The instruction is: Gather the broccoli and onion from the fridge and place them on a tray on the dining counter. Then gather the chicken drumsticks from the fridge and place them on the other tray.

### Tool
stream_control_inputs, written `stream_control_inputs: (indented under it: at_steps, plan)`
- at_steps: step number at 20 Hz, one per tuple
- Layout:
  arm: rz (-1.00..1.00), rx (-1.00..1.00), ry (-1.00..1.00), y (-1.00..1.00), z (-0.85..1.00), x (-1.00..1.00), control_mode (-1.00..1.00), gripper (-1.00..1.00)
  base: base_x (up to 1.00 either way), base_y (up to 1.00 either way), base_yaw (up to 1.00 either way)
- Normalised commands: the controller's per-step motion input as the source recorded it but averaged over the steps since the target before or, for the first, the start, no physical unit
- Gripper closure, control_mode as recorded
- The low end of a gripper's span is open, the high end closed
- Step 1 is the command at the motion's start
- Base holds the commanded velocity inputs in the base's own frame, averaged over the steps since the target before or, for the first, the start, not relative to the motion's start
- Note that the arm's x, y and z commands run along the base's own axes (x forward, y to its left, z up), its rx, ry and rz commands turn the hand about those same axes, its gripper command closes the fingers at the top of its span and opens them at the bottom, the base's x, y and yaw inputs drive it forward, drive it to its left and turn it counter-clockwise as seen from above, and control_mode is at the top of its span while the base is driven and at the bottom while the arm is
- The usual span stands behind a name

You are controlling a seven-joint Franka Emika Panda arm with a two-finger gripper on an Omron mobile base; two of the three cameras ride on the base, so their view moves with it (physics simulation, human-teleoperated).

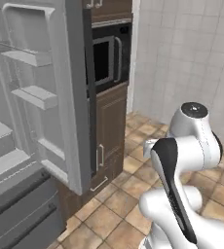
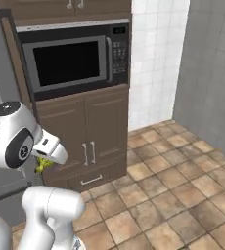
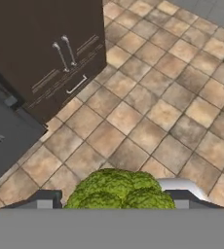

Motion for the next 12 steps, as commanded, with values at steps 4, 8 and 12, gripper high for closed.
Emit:
stream_control_inputs:
  at_steps: [4, 8, 12]
  plan:
    - [0.0, 0.0, 0.0, 0.0, 0.0, 0.0, 1.0, 1.0, 0.0, -0.82, -0.77]
    - [0.0, 0.0, 0.0, 0.0, 0.0, 0.0, 1.0, 1.0, 0.07, -0.74, -0.76]
    - [0.0, 0.0, 0.0, 0.0, 0.0, 0.0, 1.0, 1.0, 0.12, -0.49, -0.77]
